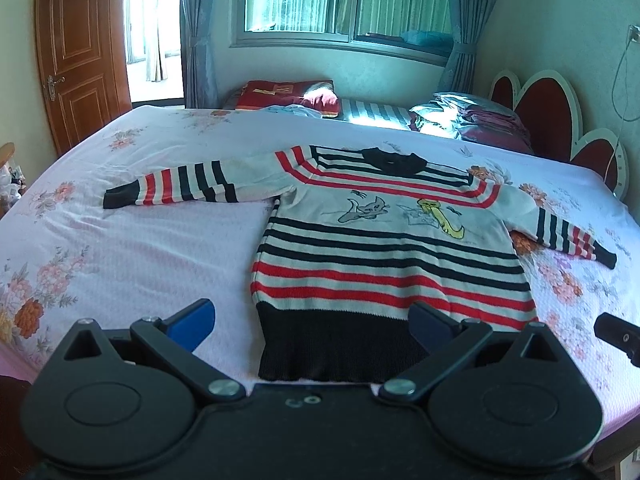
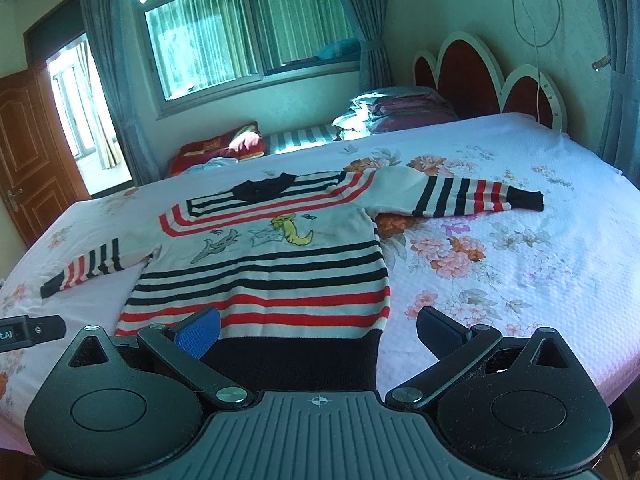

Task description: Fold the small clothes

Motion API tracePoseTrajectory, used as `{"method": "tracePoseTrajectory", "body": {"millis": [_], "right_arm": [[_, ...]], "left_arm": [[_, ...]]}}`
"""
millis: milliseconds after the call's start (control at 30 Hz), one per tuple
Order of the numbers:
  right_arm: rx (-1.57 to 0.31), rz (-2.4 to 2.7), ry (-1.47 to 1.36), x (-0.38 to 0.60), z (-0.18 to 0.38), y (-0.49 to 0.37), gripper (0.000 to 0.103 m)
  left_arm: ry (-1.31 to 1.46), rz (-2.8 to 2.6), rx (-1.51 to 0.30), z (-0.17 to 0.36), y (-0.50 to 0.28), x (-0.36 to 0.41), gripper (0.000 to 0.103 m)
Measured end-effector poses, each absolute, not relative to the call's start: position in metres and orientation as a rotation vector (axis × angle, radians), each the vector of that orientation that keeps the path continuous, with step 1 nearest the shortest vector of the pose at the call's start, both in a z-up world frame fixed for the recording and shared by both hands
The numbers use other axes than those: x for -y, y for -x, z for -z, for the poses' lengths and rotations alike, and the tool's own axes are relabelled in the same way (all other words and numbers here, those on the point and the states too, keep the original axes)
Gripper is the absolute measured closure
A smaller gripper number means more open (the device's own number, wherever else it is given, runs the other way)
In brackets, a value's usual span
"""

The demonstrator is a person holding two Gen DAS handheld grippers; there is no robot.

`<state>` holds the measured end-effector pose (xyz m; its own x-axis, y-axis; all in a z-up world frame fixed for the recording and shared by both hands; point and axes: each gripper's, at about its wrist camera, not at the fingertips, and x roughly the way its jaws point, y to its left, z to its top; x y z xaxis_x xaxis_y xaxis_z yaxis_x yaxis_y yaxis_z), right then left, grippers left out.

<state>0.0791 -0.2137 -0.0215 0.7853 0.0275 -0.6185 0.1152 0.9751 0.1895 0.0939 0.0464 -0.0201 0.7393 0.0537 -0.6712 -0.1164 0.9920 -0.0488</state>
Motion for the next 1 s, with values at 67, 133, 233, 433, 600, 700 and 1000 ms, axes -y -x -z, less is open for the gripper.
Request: {"method": "tracePoseTrajectory", "body": {"millis": [67,133,233,433,600,700,1000], "right_arm": [[-0.671,0.055,-0.233,0.215,0.026,-0.09,0.0],[-0.672,0.061,-0.243,0.216,0.03,-0.101,0.0],[-0.666,0.08,-0.25,0.217,0.034,-0.12,0.0],[-0.648,0.122,-0.263,0.217,0.037,-0.159,0.0],[-0.635,0.172,-0.275,0.219,0.041,-0.19,0.0],[-0.637,0.205,-0.306,0.228,0.047,-0.206,0.0],[-0.646,0.326,-0.311,0.28,0.064,-0.245,0.001]], "left_arm": [[0.094,-0.094,-0.734,0.023,-0.107,-0.051,0.0],[0.085,-0.093,-0.733,0.027,-0.123,-0.055,0.0],[0.058,-0.09,-0.734,0.032,-0.149,-0.058,0.0],[0.03,-0.04,-0.744,0.042,-0.203,-0.066,0.0],[-0.019,-0.012,-0.758,0.051,-0.242,-0.067,0.0],[-0.02,0.001,-0.785,0.058,-0.265,-0.069,0.0],[-0.013,-0.001,-0.812,0.082,-0.311,-0.063,0.001]]}}
